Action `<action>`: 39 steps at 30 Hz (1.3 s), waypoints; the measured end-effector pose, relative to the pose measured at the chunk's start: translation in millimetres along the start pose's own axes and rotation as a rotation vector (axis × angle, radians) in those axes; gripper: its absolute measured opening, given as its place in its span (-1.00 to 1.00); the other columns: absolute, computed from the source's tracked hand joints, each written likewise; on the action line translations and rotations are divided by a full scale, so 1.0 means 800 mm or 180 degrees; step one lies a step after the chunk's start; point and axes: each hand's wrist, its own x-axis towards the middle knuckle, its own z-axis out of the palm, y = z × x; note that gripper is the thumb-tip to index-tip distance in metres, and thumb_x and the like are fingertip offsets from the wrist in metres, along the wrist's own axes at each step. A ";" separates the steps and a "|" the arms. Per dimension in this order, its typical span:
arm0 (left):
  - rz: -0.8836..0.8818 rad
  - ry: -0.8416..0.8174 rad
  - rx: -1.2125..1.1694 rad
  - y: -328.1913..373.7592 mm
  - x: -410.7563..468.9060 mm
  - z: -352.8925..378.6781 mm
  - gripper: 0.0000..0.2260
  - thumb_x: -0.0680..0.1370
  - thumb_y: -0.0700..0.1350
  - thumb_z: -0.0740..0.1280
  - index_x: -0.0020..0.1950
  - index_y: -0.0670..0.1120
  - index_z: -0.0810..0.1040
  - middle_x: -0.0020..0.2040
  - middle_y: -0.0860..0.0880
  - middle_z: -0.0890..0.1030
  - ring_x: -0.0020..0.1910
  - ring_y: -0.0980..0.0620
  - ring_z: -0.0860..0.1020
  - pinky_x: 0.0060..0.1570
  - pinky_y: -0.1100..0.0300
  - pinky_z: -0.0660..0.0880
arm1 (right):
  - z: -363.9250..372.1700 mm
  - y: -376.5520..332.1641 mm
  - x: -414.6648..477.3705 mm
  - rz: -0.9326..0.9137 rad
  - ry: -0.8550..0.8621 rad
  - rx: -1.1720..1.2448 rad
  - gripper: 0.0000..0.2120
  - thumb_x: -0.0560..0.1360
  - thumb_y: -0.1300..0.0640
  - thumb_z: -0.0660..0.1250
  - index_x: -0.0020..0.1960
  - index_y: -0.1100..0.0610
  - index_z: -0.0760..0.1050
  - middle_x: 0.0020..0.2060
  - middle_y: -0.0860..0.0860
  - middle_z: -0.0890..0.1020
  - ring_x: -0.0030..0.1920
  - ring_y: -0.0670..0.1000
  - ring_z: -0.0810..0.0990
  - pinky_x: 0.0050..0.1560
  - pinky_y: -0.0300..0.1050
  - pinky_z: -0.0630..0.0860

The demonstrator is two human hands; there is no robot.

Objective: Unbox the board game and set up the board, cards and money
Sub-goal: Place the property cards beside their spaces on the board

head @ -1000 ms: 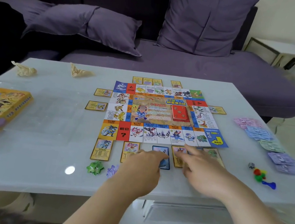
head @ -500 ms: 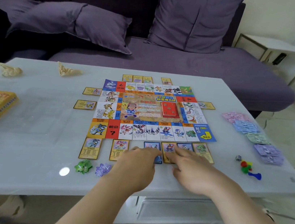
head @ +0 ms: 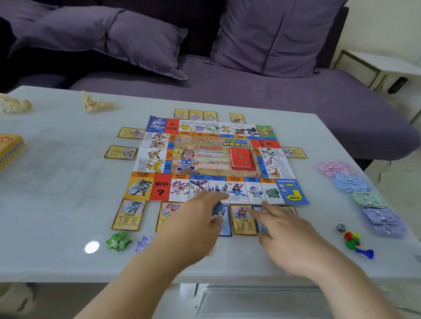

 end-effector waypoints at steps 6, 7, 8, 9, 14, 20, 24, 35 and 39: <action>-0.1538 0.0386 -0.3660 0.002 0.011 -0.026 -0.73 0.58 -0.18 0.27 0.27 0.02 0.49 0.02 -0.04 0.60 -0.21 0.06 0.52 -0.23 0.21 0.50 | 0.007 0.016 0.008 0.0282 -0.0308 0.0250 -0.47 0.63 0.05 0.02 0.55 -0.06 -0.07 0.54 -0.07 0.00 0.51 0.06 0.07 0.42 0.03 0.20; -0.1804 0.0338 -0.4433 0.002 0.010 -0.030 -0.75 0.58 -0.20 0.26 0.24 -0.02 0.50 0.03 -0.09 0.61 -0.19 0.01 0.54 -0.21 0.15 0.50 | 0.009 0.016 0.009 0.0302 -0.0354 0.0277 -0.46 0.63 0.04 0.02 0.55 -0.06 -0.09 0.54 -0.06 -0.02 0.52 0.06 0.05 0.44 0.04 0.17; -0.1968 0.0253 -0.4954 0.001 0.010 -0.031 -0.76 0.58 -0.22 0.24 0.24 -0.06 0.49 0.04 -0.14 0.61 -0.17 -0.03 0.56 -0.19 0.11 0.51 | 0.010 0.015 0.011 0.0324 -0.0395 0.0287 -0.46 0.63 0.04 0.01 0.55 -0.06 -0.11 0.55 -0.04 -0.04 0.52 0.07 0.03 0.45 0.05 0.15; -0.2064 0.0134 -0.5255 0.001 0.009 -0.032 -0.75 0.58 -0.24 0.20 0.26 -0.12 0.45 0.05 -0.20 0.60 -0.14 -0.08 0.58 -0.17 0.06 0.52 | 0.011 0.015 0.012 0.0335 -0.0404 0.0281 -0.46 0.63 0.04 0.01 0.55 -0.06 -0.11 0.55 -0.03 -0.04 0.52 0.08 0.02 0.46 0.05 0.14; -0.1900 -0.0342 -0.5427 0.011 0.002 -0.028 -0.77 0.59 -0.36 0.04 0.14 -0.31 0.42 0.00 -0.28 0.64 0.01 -0.17 0.61 -0.06 0.00 0.53 | 0.008 0.014 0.008 0.0334 -0.0191 0.0202 -0.49 0.63 0.03 0.01 0.55 -0.05 -0.05 0.54 -0.04 0.03 0.51 0.06 0.08 0.42 0.02 0.17; -0.1276 -0.0701 -0.4889 0.017 -0.001 -0.022 -0.75 0.58 -0.40 0.10 0.08 -0.19 0.51 0.03 -0.23 0.66 0.00 -0.09 0.65 0.01 0.07 0.58 | -0.004 -0.002 0.003 0.0148 0.1044 0.1723 -0.67 0.62 0.02 0.13 0.35 0.00 0.40 0.30 -0.09 0.48 0.25 -0.07 0.46 0.20 -0.14 0.41; -0.1058 -0.0901 -0.4237 0.010 0.001 -0.015 -0.75 0.56 -0.38 0.17 0.15 -0.16 0.52 0.05 -0.22 0.65 0.01 -0.10 0.64 0.09 0.01 0.55 | -0.011 -0.015 -0.003 -0.0100 0.1030 0.3289 -0.78 0.55 -0.05 0.25 -0.12 0.04 0.59 -0.23 -0.12 0.70 -0.19 -0.23 0.61 -0.14 -0.27 0.38; -0.1185 -0.1003 -0.2721 0.005 -0.002 -0.008 -0.87 0.49 -0.25 0.39 0.01 -0.12 0.58 -0.13 -0.09 0.67 -0.28 0.06 0.62 -0.37 0.26 0.50 | 0.010 -0.013 0.015 0.0043 0.0590 0.3172 -0.76 0.43 0.10 0.45 -0.39 0.07 0.53 -0.55 -0.17 0.54 -0.47 -0.23 0.46 -0.30 -0.31 0.37; -0.1314 -0.0634 -0.2564 0.006 -0.005 -0.026 -0.96 0.51 -0.17 0.38 -0.07 -0.11 0.55 -0.19 -0.10 0.64 -0.30 0.01 0.55 -0.30 0.22 0.51 | 0.005 -0.016 0.020 0.0080 0.0679 0.3378 -0.77 0.47 0.06 0.41 -0.36 0.06 0.58 -0.40 -0.08 0.61 -0.35 -0.10 0.49 -0.16 -0.11 0.39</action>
